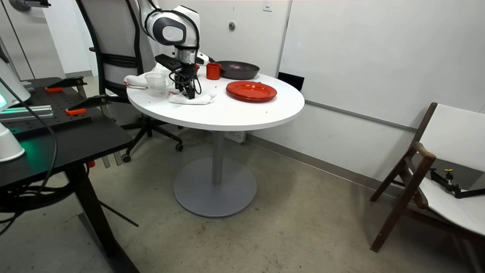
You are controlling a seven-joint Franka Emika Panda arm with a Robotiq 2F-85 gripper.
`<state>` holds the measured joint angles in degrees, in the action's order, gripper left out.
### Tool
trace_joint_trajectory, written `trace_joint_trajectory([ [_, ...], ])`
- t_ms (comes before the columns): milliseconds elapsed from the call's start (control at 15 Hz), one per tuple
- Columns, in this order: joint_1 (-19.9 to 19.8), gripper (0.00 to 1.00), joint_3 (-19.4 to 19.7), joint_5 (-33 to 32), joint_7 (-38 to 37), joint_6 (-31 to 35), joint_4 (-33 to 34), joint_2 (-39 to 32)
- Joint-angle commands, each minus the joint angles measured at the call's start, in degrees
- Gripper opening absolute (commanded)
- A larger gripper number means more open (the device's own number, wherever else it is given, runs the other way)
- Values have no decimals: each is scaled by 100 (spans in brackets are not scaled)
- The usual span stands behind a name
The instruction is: Use the towel to wipe the table.
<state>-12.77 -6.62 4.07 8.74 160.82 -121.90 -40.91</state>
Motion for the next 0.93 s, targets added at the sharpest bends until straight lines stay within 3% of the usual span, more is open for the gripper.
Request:
trace_joint_trajectory([
  [0,27,0,-61,151,-16,-118,-197,159],
  [867,-122,0,-470,179,351,46,314,-140],
])
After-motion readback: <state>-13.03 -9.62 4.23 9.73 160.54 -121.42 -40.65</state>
